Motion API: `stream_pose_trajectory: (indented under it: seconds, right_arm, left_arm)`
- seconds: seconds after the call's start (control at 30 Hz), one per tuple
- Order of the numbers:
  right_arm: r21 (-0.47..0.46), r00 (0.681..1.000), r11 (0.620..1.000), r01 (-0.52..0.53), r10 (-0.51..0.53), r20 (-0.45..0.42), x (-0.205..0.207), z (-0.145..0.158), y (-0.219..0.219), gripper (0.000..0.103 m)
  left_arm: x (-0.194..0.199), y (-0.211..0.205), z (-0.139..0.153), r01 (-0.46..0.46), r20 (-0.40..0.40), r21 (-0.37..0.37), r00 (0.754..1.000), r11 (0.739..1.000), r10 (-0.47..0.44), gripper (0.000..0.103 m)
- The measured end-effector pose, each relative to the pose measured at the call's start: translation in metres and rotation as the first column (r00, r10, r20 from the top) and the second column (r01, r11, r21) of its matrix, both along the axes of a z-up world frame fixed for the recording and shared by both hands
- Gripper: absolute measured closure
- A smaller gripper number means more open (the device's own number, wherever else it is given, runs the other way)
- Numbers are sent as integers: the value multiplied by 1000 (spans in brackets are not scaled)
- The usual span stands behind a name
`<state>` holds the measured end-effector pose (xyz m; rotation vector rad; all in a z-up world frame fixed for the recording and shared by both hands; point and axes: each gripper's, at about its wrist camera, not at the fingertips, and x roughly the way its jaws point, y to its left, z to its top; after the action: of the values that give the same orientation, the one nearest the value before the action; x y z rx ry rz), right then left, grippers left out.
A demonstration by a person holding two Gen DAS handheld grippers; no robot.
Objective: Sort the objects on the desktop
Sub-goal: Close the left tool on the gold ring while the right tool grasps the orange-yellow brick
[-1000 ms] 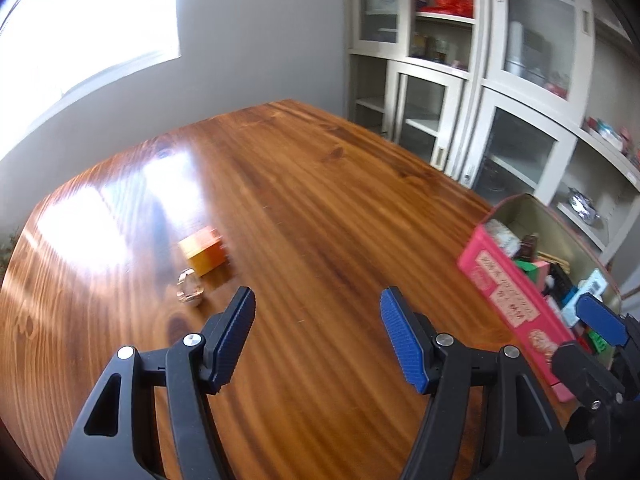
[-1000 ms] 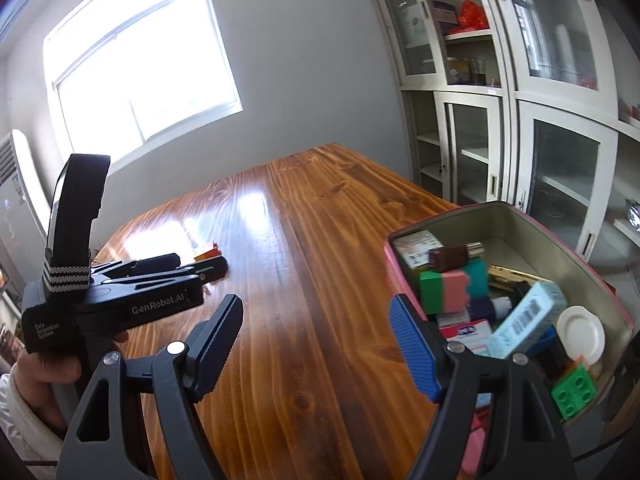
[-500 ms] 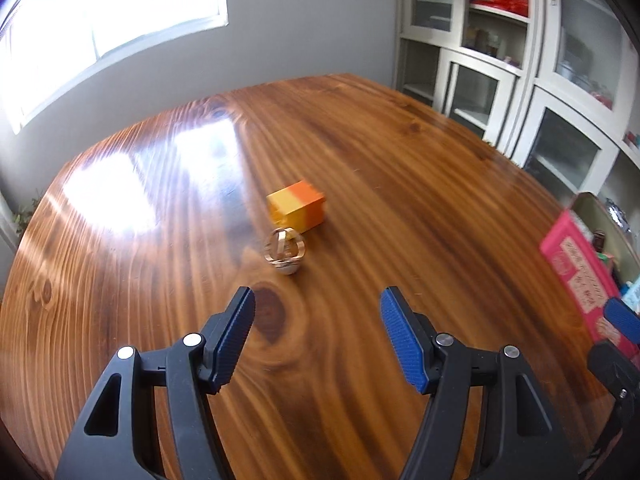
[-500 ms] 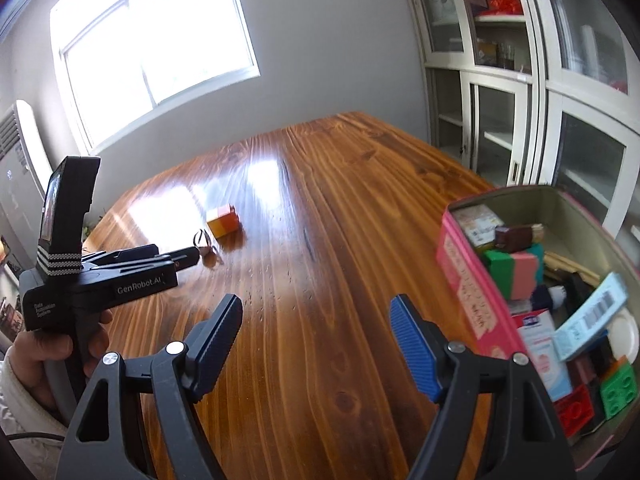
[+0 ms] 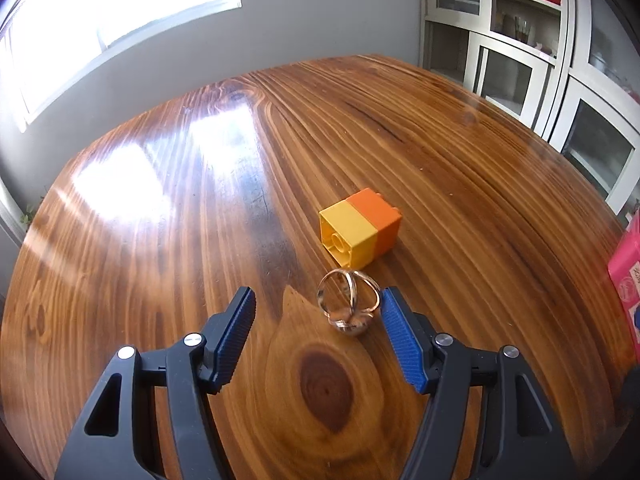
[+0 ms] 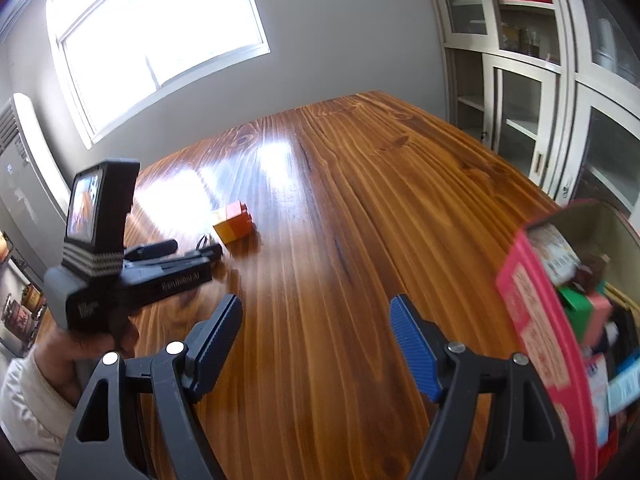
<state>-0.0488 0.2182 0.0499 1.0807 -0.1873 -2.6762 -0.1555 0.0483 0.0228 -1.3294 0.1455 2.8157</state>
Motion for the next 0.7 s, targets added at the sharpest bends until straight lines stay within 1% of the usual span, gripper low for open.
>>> stream_pose_trajectory:
  seconds: [0.03,0.07,0.1,0.17,0.27,0.43,0.57,0.63,0.67,0.7]
  right_arm:
    - [8,1000,1000,-1,1,-1,-7,0,-3,23]
    - [18,1000,1000,-6,6,-2,-16,-1,-7,23]
    - [25,1000,1000,-11,11,4,-27,-2,-12,23]
    - [20,999,999,-25,24,25,-46,-4,-20,23]
    - [5,995,996,-84,83,60,-73,-10,-41,23]
    - [-8,981,984,-176,176,82,-105,-16,-83,23]
    - [20,967,971,-239,237,92,-127,-23,-117,23]
    - [42,963,966,-254,249,102,-134,-29,-128,24]
    - [67,964,966,-251,242,109,-136,-33,-133,31]
    - [87,963,964,-252,241,120,-137,-38,-136,47]
  left_arm:
    - [-2,-1,-3,9,11,1,1000,1000,-9,53]
    - [-4,-2,-6,17,27,5,999,1000,-18,65]
    - [-3,-6,-6,19,20,17,1000,1000,-19,65]
    - [-2,-14,-5,12,27,17,1000,1000,-13,66]
    - [6,-33,-2,-8,18,9,1000,1000,8,66]
    - [20,-64,3,-60,1,11,998,998,60,66]
    - [19,-82,9,-96,-10,17,995,995,96,66]
    - [20,-85,12,-106,-16,19,994,994,106,66]
    - [21,-85,12,-109,-17,19,994,994,109,66]
    - [23,-85,12,-111,-17,20,994,994,111,66]
